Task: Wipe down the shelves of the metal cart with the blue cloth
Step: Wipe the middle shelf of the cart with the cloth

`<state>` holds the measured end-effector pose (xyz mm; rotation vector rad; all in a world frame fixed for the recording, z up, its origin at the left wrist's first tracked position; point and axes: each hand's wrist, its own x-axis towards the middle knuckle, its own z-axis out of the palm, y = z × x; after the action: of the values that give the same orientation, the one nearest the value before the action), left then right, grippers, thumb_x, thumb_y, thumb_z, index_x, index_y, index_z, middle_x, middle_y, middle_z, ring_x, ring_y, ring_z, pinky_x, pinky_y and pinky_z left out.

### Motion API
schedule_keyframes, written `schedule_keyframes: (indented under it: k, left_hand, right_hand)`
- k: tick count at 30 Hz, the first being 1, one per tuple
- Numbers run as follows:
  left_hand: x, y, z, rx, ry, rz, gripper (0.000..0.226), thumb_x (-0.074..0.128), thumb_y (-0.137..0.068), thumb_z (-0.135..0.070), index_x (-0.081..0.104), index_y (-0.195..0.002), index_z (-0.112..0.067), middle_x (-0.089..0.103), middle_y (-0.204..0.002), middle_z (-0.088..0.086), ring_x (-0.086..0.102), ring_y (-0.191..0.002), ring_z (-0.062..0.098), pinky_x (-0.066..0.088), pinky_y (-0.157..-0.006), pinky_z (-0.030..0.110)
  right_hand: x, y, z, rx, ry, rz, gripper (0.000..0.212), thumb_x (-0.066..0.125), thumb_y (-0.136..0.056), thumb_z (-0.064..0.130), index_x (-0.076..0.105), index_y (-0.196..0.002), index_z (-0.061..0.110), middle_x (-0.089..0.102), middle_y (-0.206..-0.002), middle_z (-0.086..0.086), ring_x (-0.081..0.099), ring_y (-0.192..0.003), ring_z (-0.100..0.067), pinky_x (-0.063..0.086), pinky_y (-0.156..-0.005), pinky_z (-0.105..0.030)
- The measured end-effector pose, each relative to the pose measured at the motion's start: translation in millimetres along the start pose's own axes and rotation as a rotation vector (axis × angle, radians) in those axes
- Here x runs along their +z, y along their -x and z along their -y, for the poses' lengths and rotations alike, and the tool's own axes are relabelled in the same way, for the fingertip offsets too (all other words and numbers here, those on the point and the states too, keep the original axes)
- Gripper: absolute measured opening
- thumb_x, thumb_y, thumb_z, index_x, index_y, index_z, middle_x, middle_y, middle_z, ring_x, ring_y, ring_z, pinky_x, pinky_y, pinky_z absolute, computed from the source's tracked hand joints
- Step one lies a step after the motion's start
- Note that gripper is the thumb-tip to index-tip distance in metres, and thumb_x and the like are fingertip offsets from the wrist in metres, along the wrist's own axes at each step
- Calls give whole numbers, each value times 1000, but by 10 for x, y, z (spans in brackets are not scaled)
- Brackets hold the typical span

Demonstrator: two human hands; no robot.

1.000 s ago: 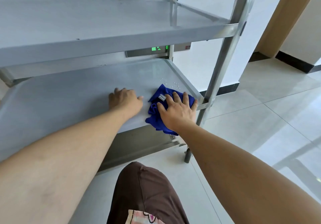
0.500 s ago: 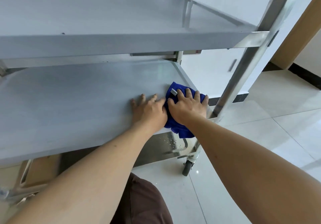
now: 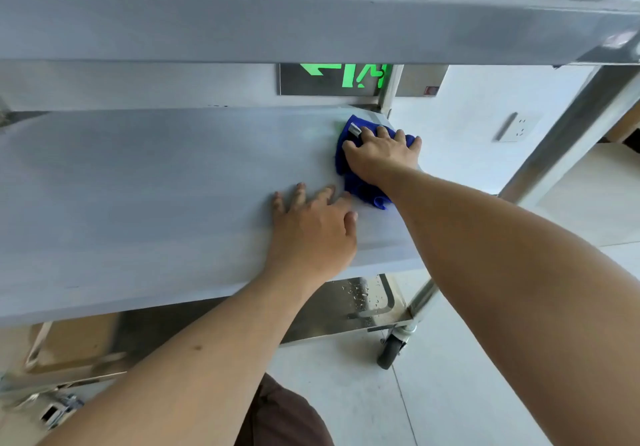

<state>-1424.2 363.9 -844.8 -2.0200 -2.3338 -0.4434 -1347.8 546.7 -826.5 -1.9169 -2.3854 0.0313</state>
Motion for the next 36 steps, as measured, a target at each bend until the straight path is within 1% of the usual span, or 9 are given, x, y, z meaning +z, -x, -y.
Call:
schedule_keyframes:
  k: [5,14,16,18,21,23,25,30,36]
  left_hand:
    - [-18,-12,7,-8,2,-8,45,33,-97,-46,45,-138,-35,43,-150,-7,32,-140,33,20,-112,61]
    - [-18,-13,21,-18,18,21,44,32,-98,-45,44,-139,-34,40,-153,-7,28,-141,34,15,-113,61]
    - [-50,-13,23,-15,68,26,41,36,-97,-46,52,-133,-33,46,-149,-6,33,-139,32,19,-113,58]
    - [-146,17,107,-1,144,-17,36,40,-95,-46,62,-118,-28,60,-133,-4,47,-127,29,31,-109,49]
    - [-313,172,475,-7,114,-55,43,35,-92,-50,64,-111,-24,67,-117,-2,56,-113,26,42,-100,41]
    - [-397,301,815,-47,32,-66,42,35,-94,-49,64,-110,-22,67,-116,-1,57,-112,25,44,-97,39]
    - [-458,404,1054,-89,30,-85,39,41,-96,-44,66,-110,-18,67,-117,2,57,-114,26,44,-97,38]
    - [-609,486,1416,-177,16,-84,40,40,-96,-49,65,-97,-17,69,-104,0,61,-101,27,51,-82,38]
    - [-864,789,2191,-289,-60,-106,43,41,-96,-51,67,-98,-17,70,-105,2,62,-98,28,53,-83,40]
  right_hand:
    - [1,-346,116,6,-8,17,69,17,-88,58,43,-145,29,40,-155,-8,26,-145,-36,12,-113,-63]
    - [27,-700,162,-44,-6,15,70,18,-84,61,47,-141,33,46,-150,-7,33,-141,-33,17,-110,-60]
    - [48,-711,135,-54,-3,14,70,18,-85,62,46,-142,33,46,-150,-8,33,-141,-34,17,-109,-61]
    - [45,-717,135,-56,-4,7,69,19,-86,63,46,-142,34,46,-150,-8,33,-140,-34,16,-110,-61]
    - [15,-696,192,-46,7,16,69,17,-86,63,46,-142,35,45,-151,-7,32,-141,-34,14,-111,-62]
    - [19,-657,282,-32,7,27,69,16,-87,64,46,-143,36,44,-152,-6,30,-143,-35,10,-113,-63]
    - [35,-611,438,-43,6,26,68,16,-89,65,46,-143,36,43,-152,-5,30,-144,-35,7,-114,-63]
    - [54,-428,1041,-148,0,34,65,17,-90,66,48,-139,36,45,-149,-7,34,-140,-35,14,-111,-60]
    - [95,-216,1802,-261,-4,47,64,16,-90,65,48,-137,34,44,-149,-5,33,-139,-34,17,-108,-59]
